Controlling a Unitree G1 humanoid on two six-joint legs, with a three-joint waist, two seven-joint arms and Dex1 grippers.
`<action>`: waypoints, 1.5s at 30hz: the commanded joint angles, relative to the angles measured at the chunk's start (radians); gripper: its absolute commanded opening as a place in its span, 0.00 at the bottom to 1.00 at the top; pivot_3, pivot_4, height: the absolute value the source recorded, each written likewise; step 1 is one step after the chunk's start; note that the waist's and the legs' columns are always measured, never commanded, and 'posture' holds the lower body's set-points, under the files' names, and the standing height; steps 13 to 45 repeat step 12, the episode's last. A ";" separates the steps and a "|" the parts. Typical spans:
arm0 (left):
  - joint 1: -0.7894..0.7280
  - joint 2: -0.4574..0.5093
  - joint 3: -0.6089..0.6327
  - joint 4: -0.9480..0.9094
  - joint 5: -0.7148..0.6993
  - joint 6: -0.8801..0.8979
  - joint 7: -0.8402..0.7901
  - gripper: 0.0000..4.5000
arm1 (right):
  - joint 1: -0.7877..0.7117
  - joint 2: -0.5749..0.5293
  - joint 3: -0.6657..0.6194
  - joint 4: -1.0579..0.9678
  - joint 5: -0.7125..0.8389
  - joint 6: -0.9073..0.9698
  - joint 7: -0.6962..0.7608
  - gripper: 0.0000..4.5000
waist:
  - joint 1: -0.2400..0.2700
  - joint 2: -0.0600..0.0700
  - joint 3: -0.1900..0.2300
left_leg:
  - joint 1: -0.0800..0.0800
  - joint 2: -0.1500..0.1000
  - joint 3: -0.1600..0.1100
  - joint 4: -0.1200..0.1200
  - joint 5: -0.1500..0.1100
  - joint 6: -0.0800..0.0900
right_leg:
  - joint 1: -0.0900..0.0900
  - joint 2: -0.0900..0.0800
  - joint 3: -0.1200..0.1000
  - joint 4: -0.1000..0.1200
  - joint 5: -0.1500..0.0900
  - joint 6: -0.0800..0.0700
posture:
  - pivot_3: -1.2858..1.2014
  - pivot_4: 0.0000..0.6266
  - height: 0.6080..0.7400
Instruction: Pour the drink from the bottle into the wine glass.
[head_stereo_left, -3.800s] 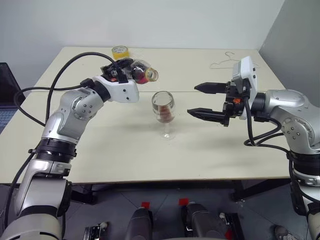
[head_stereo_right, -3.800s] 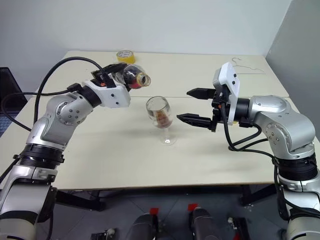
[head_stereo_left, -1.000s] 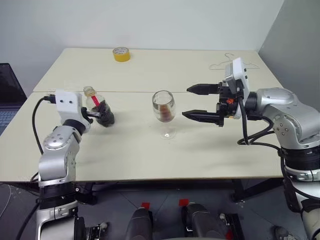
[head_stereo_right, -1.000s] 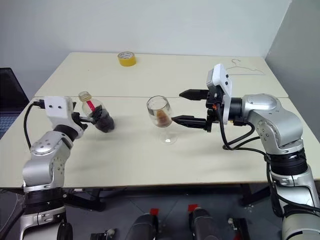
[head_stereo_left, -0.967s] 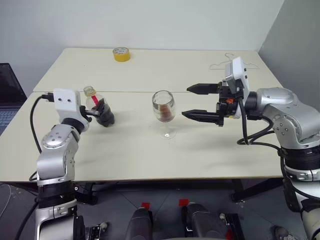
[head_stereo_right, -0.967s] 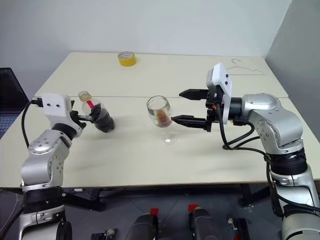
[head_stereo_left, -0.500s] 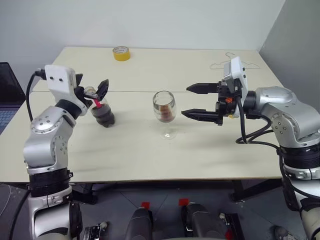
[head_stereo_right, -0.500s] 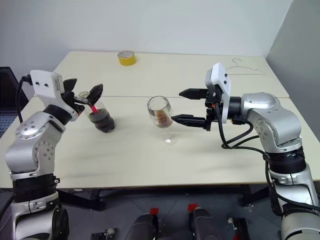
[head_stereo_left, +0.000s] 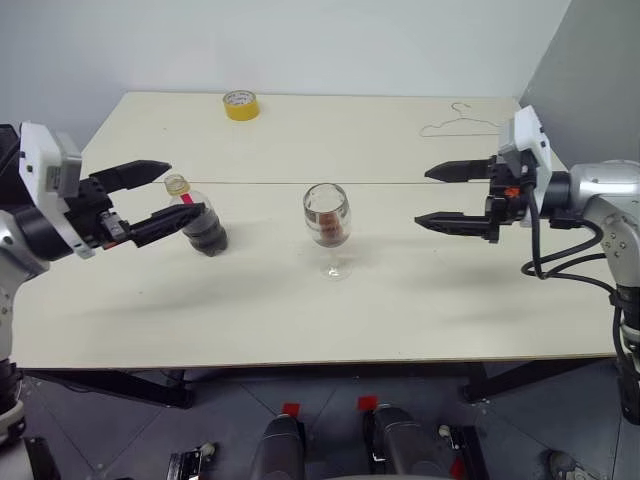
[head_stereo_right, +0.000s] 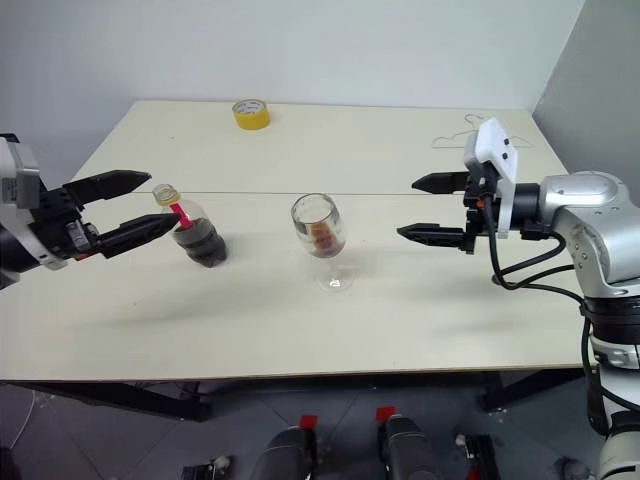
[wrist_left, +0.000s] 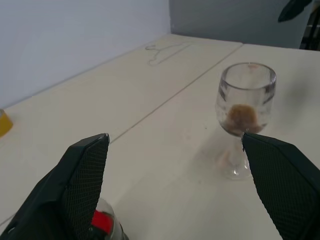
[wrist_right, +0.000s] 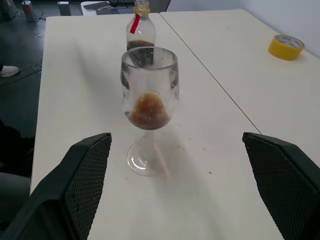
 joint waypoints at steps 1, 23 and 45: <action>0.016 0.060 0.041 0.028 -0.009 -0.020 -0.085 0.99 | -0.009 -0.037 -0.036 0.040 -0.019 -0.045 0.041 1.00 | 0.000 0.000 0.000 | 0.000 0.000 0.000 0.000 0.000 0.000 | 0.000 0.000 0.000 0.000 0.000 0.000 | 0.52 0.24 1.00; 0.087 0.114 0.079 0.045 -0.035 0.020 -0.200 0.99 | 0.007 -0.062 -0.038 0.063 -0.034 -0.059 0.092 1.00 | 0.000 0.001 0.000 | -0.001 0.000 0.001 -0.002 0.000 0.000 | -0.002 0.000 0.000 0.000 0.000 -0.001 | 0.52 0.24 1.00; 0.087 0.114 0.079 0.045 -0.035 0.020 -0.200 0.99 | 0.007 -0.062 -0.038 0.063 -0.034 -0.059 0.092 1.00 | 0.000 0.001 0.000 | -0.001 0.000 0.001 -0.002 0.000 0.000 | -0.002 0.000 0.000 0.000 0.000 -0.001 | 0.52 0.24 1.00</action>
